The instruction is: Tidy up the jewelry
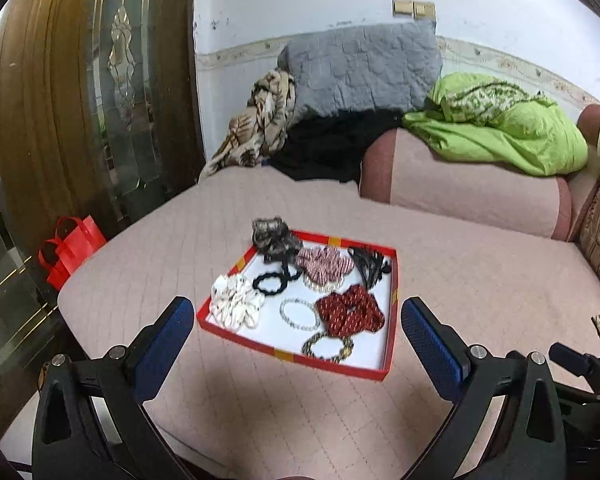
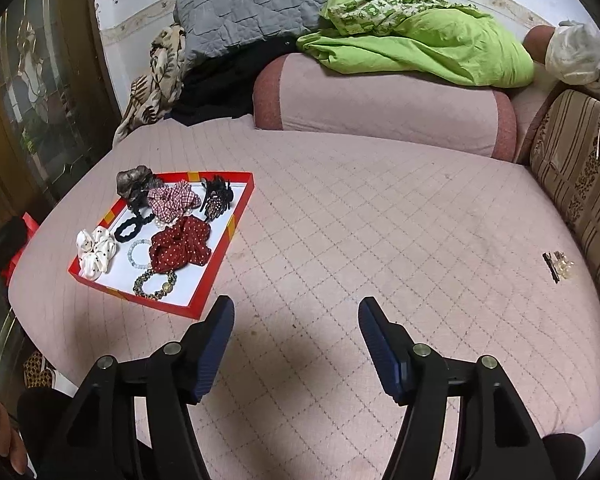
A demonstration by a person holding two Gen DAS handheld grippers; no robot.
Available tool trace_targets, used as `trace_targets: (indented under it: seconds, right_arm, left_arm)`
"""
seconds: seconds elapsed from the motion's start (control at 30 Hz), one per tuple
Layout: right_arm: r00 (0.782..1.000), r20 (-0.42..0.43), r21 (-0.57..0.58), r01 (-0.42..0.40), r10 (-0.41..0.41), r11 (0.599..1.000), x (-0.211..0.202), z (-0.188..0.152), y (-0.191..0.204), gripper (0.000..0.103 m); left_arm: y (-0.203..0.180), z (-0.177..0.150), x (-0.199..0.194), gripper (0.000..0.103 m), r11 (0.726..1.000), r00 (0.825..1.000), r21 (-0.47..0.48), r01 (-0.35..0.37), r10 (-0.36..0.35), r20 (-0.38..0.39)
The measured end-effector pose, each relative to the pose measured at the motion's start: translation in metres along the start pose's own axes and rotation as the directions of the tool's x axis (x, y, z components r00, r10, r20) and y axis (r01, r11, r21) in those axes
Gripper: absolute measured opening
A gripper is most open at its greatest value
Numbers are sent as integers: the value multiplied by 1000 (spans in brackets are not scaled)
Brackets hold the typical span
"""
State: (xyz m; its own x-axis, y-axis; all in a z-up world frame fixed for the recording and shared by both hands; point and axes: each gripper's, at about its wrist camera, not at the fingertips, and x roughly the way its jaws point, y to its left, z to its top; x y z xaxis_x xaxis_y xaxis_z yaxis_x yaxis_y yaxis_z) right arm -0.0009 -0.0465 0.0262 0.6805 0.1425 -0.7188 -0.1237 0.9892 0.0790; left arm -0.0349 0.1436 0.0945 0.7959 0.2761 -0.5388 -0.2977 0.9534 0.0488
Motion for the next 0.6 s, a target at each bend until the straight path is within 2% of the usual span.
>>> trace_targets:
  seconds: [0.13, 0.6]
  right_arm:
    - [1000, 8, -6, 12, -12, 1000, -2, -1, 2, 70]
    - [1000, -1, -31, 31, -31, 999, 2, -5, 11, 72]
  left_arm:
    - [0, -5, 6, 103, 1000, 999, -3, 27, -27, -44]
    - [-6, -19, 24, 103, 997, 990, 40, 65, -59, -126]
